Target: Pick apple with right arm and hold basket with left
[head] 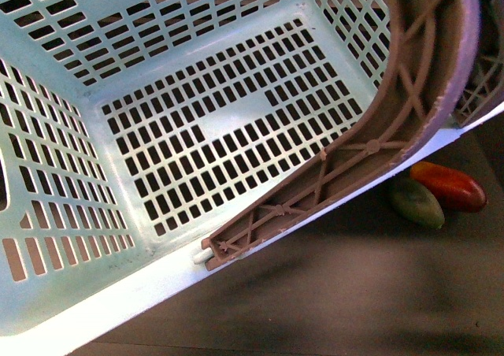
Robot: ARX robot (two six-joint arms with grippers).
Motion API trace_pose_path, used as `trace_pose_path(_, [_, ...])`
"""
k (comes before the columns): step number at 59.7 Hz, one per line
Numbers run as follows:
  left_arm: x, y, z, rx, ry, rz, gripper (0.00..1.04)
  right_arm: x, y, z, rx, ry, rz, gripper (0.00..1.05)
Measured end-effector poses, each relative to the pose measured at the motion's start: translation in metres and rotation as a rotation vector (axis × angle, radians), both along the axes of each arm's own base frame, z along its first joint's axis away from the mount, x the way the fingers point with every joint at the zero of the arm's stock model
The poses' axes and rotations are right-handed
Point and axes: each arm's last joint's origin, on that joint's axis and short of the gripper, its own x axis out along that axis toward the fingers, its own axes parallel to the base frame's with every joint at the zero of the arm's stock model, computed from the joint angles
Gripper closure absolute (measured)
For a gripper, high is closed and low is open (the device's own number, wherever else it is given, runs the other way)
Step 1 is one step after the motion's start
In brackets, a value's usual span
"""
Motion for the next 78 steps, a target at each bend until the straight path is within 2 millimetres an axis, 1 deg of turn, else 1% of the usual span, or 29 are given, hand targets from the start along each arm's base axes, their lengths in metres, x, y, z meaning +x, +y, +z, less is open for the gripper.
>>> trace_pose_path(1, [0.0, 0.0, 0.0, 0.0, 0.0, 0.0, 0.9, -0.003, 0.003, 0.01, -0.001, -0.028, 0.008, 0.25])
trace_pose_path(5, [0.0, 0.0, 0.0, 0.0, 0.0, 0.0, 0.9, -0.009, 0.01, 0.028, 0.0, -0.084, 0.024, 0.25])
trace_pose_path(7, [0.0, 0.0, 0.0, -0.001, 0.0, -0.001, 0.9, -0.013, 0.017, 0.043, -0.001, -0.132, 0.038, 0.25])
trace_pose_path(10, [0.0, 0.0, 0.0, -0.001, 0.0, -0.001, 0.9, -0.016, 0.021, 0.053, 0.0, -0.164, 0.044, 0.25])
trace_pose_path(11, [0.0, 0.0, 0.0, -0.001, 0.0, -0.001, 0.9, -0.019, 0.026, 0.062, -0.001, -0.195, 0.048, 0.25])
trace_pose_path(16, [0.0, 0.0, 0.0, -0.001, 0.0, -0.001, 0.9, -0.023, 0.034, 0.077, -0.004, -0.248, 0.053, 0.25])
trace_pose_path(20, [0.0, 0.0, 0.0, 0.0, 0.0, 0.001, 0.9, -0.027, 0.046, 0.095, 0.004, -0.309, 0.056, 0.25])
trace_pose_path(26, [0.0, 0.0, 0.0, 0.0, 0.0, 0.001, 0.9, -0.03, 0.059, 0.109, 0.025, -0.356, 0.068, 0.25])
trace_pose_path(30, [0.0, 0.0, 0.0, 0.0, 0.0, 0.0, 0.9, -0.032, 0.07, 0.116, 0.038, -0.383, 0.079, 0.25])
trace_pose_path(31, [0.0, 0.0, 0.0, 0.0, 0.0, 0.0, 0.9, -0.033, 0.076, 0.118, 0.049, -0.392, 0.092, 0.25])
trace_pose_path(33, [0.0, 0.0, 0.0, 0.0, 0.0, 0.0, 0.9, -0.034, 0.079, 0.119, 0.055, -0.395, 0.099, 0.25])
trace_pose_path(41, [0.0, 0.0, 0.0, 0.0, 0.0, -0.001, 0.9, -0.037, 0.106, 0.12, 0.09, -0.405, 0.17, 0.25])
trace_pose_path(43, [0.0, 0.0, 0.0, 0.0, 0.0, 0.0, 0.9, -0.037, 0.115, 0.118, 0.101, -0.401, 0.194, 0.25])
trace_pose_path(50, [0.0, 0.0, 0.0, 0.0, 0.0, 0.0, 0.9, -0.036, 0.135, 0.111, 0.114, -0.385, 0.24, 0.25])
trace_pose_path(57, [0.0, 0.0, 0.0, 0.0, 0.0, 0.0, 0.9, -0.034, 0.152, 0.101, 0.116, -0.356, 0.271, 0.25])
trace_pose_path(63, [0.0, 0.0, 0.0, 0.0, 0.0, 0.0, 0.9, -0.034, 0.162, 0.092, 0.123, -0.326, 0.285, 0.25])
trace_pose_path(71, [0.0, 0.0, 0.0, 0.0, 0.0, 0.001, 0.9, -0.034, 0.168, 0.085, 0.132, -0.306, 0.293, 0.25])
trace_pose_path(78, [0.0, 0.0, 0.0, 0.0, 0.0, 0.001, 0.9, -0.034, 0.168, 0.084, 0.135, -0.304, 0.287, 0.1])
